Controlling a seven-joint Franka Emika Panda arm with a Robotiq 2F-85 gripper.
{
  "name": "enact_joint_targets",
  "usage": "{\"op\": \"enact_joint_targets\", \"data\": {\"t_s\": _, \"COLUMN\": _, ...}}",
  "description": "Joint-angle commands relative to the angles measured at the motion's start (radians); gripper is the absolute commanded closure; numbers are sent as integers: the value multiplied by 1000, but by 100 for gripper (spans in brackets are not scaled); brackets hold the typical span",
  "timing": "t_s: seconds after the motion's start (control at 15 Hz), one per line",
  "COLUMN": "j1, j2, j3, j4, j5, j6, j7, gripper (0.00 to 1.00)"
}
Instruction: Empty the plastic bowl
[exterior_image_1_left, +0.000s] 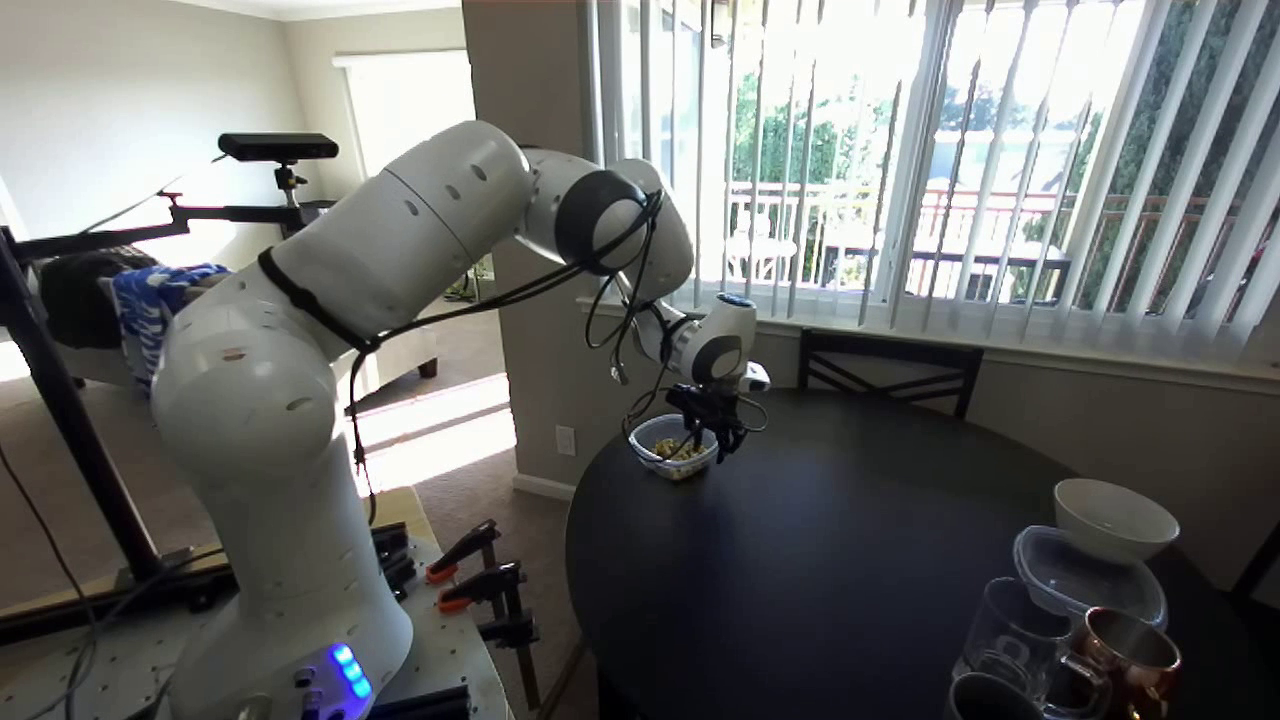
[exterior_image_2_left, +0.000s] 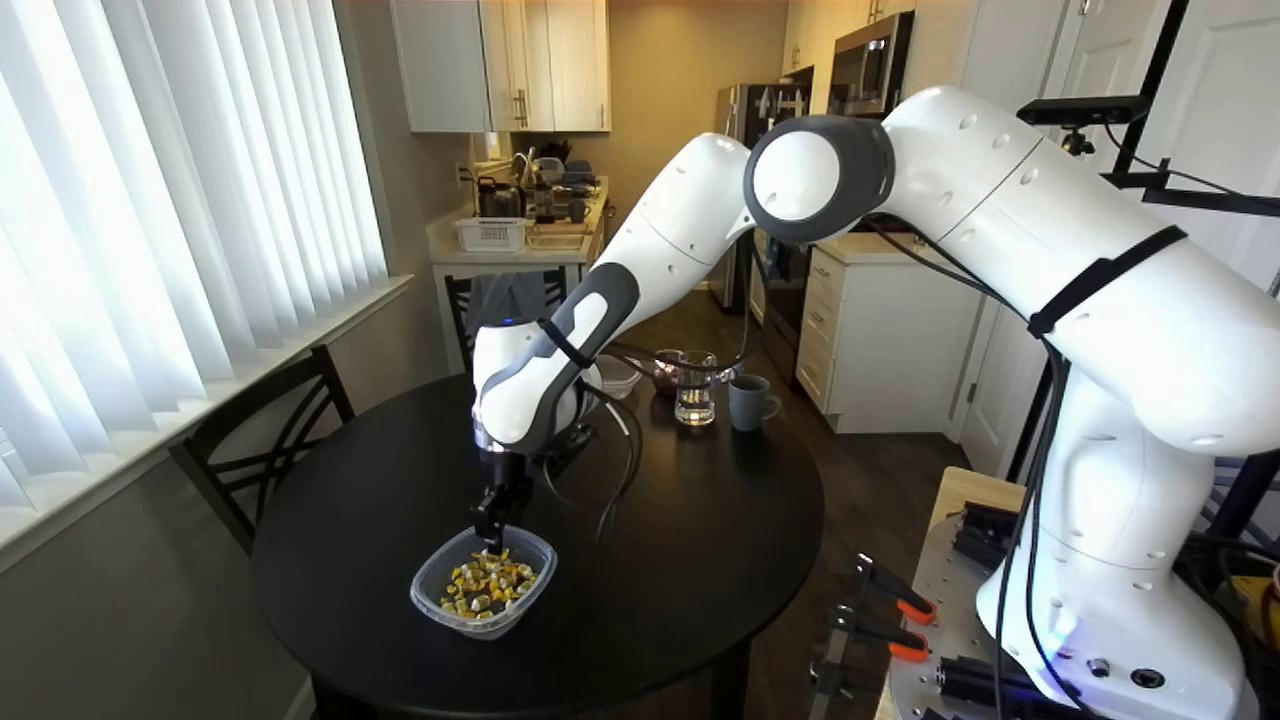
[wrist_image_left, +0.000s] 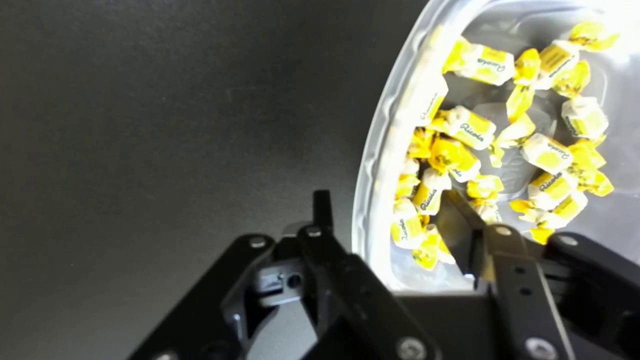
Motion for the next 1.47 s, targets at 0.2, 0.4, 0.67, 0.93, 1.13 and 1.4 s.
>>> {"op": "enact_joint_targets", "data": {"t_s": 0.2, "j1": -14, "j2": -10, "j3": 2, "j4": -16, "j5": 26, "j6": 21, "j7": -36, "gripper": 91}}
{"op": "enact_joint_targets", "data": {"t_s": 0.4, "j1": -20, "j2": -21, "j3": 0, "j4": -27, "j5": 26, "j6": 24, "j7": -35, "gripper": 100}}
{"op": "enact_joint_targets", "data": {"t_s": 0.67, "j1": -7, "j2": -63, "j3": -25, "j4": -64, "j5": 17, "j6": 34, "j7": -3, "gripper": 97}}
{"op": "enact_joint_targets", "data": {"t_s": 0.93, "j1": 80, "j2": -160, "j3": -158, "j4": -132, "j5": -24, "j6": 28, "j7": 165, "gripper": 98}}
{"op": "enact_joint_targets", "data": {"t_s": 1.13, "j1": 180, "j2": -215, "j3": -293, "j4": -159, "j5": -89, "j6": -17, "j7": 327, "gripper": 98}}
{"op": "enact_joint_targets", "data": {"t_s": 1.4, "j1": 312, "j2": -257, "j3": -444, "j4": -171, "j5": -221, "j6": -132, "j7": 549, "gripper": 98}}
